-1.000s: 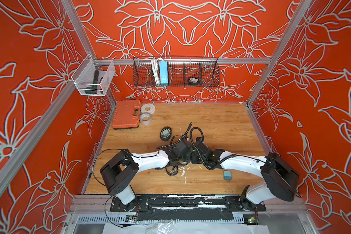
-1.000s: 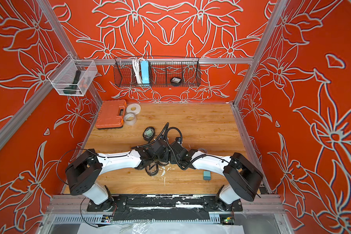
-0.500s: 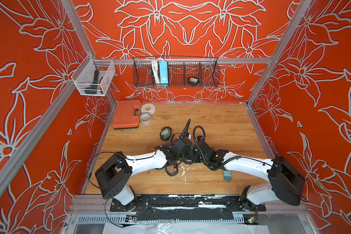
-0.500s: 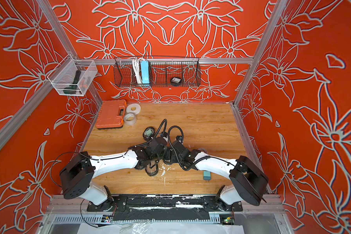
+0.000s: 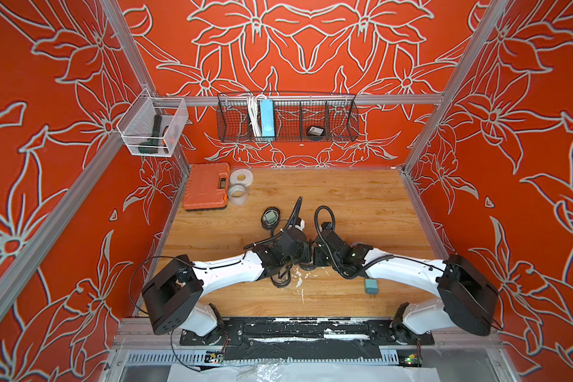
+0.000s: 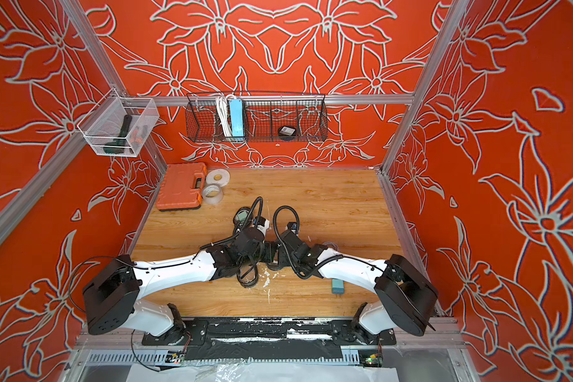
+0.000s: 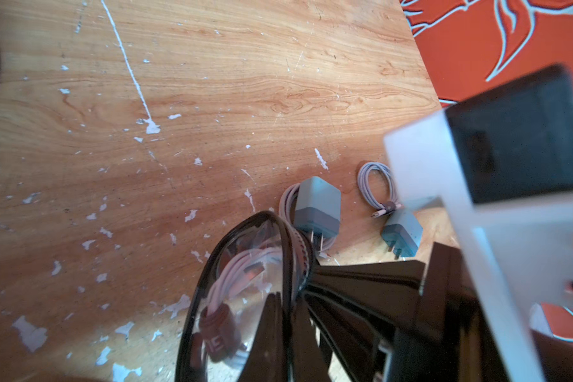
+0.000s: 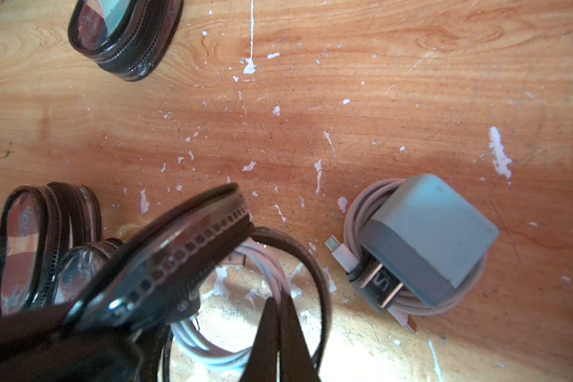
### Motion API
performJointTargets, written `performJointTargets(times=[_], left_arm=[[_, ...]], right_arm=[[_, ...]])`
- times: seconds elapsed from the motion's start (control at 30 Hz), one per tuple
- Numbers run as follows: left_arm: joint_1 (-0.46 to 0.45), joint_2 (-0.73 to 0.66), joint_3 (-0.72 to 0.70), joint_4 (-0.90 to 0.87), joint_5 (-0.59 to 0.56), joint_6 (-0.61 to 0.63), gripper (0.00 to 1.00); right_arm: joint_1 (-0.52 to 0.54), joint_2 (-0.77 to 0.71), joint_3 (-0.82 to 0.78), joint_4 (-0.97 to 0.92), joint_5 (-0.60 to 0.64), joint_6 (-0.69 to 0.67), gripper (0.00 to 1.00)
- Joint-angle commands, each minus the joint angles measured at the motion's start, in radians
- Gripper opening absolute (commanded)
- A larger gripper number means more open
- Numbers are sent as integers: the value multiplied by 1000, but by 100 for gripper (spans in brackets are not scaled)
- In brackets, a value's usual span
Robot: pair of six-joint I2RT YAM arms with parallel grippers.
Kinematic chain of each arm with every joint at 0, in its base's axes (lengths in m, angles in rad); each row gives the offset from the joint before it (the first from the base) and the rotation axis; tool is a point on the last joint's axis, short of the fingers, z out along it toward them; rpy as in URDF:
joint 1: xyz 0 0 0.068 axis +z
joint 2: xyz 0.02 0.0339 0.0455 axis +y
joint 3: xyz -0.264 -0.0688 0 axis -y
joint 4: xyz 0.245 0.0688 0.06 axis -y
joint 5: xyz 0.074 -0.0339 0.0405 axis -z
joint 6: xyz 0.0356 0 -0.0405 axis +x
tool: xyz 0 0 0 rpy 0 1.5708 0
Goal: Pack away charging kits
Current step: Place the charging cable in the storage bag.
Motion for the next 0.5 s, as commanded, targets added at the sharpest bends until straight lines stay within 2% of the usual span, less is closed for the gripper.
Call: performJointTargets(times=[0.0, 0.13, 0.27, 0.33, 0.37, 0.4, 0.43, 0.47], left_arm=[[-8, -10, -10, 26, -66, -14, 0], [-8, 11, -21, 29, -108, -25, 0], [-9, 19, -30, 44, -112, -28, 0], [-13, 13, -35, 43, -127, -29, 0], [-16, 9, -39, 40, -140, -31, 0], [-20, 1, -46, 39, -153, -33, 0], [-26, -6, -54, 41, -165, -33, 0], [-32, -16, -61, 41, -180, -36, 0]], right_arm=[[-2, -21, 21, -35, 30, 3, 18], [-1, -70, 18, -63, 10, 6, 46], [-2, -148, -20, -91, 19, 28, 61], [-2, -192, -44, -128, 55, 55, 67], [-3, -220, -55, -172, 91, 82, 74], [-6, -250, -69, -216, 132, 118, 89], [-13, -280, -84, -253, 166, 155, 97], [-21, -316, -105, -302, 203, 208, 98]])
